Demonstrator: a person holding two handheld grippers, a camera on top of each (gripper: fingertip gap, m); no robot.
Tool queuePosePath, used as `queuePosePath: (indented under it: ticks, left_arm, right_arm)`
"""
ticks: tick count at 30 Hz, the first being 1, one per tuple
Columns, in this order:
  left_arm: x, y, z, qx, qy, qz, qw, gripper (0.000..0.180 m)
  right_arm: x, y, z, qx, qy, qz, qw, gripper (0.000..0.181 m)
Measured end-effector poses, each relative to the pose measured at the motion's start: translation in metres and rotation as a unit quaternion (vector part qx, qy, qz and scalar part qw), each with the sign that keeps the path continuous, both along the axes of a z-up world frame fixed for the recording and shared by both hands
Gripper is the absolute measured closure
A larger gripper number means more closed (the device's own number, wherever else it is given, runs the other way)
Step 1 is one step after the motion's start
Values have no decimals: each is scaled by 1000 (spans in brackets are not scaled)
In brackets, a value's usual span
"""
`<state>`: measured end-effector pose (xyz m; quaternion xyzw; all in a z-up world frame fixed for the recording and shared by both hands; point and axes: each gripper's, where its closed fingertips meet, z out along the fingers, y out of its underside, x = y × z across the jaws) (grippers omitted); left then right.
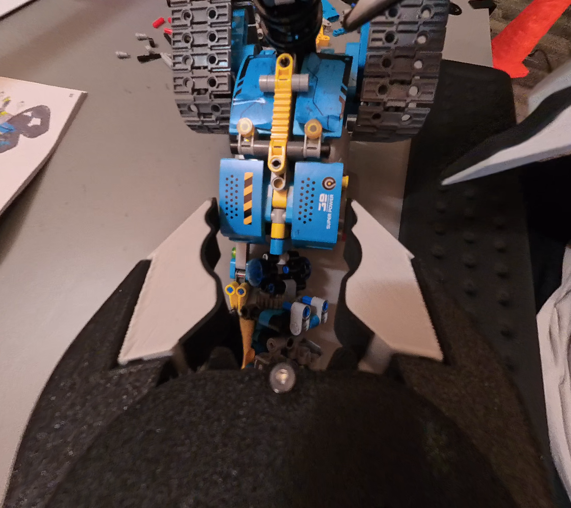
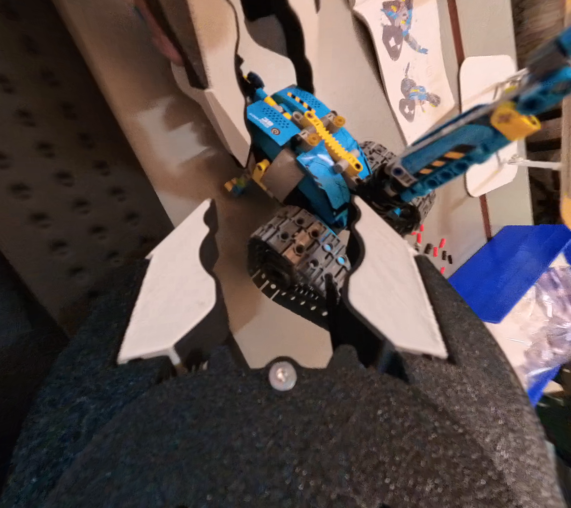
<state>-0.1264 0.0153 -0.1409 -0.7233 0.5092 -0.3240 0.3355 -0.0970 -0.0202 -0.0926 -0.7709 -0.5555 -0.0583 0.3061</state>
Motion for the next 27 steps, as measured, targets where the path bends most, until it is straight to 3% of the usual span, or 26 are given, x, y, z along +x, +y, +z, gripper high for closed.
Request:
queuePosePath:
  ticks: [8,12,17,20,24,27]
  left_arm:
    - [-2,0,-1,6,6,-10,1000,101]
    - [-4,0,1,23,27,-28,999,102]
    - [-18,4,19,107,141,-102,979,102]
    - [-31,8,39,148,232,-174,946,102]
    - [-52,15,61,176,364,-266,875,102]
    - [-75,22,66,189,487,-335,784,102]
  right_arm:
    - [13,18,-27,50,-136,-6,989,98]
    - [12,19,-22,64,-108,-22,992,108]
    - [6,-24,32,41,102,-35,993,109]
    - [22,-43,66,19,270,-31,962,108]
    - [56,-35,69,-8,429,-59,901,111]
    - [58,-37,76,-64,567,-29,821,119]
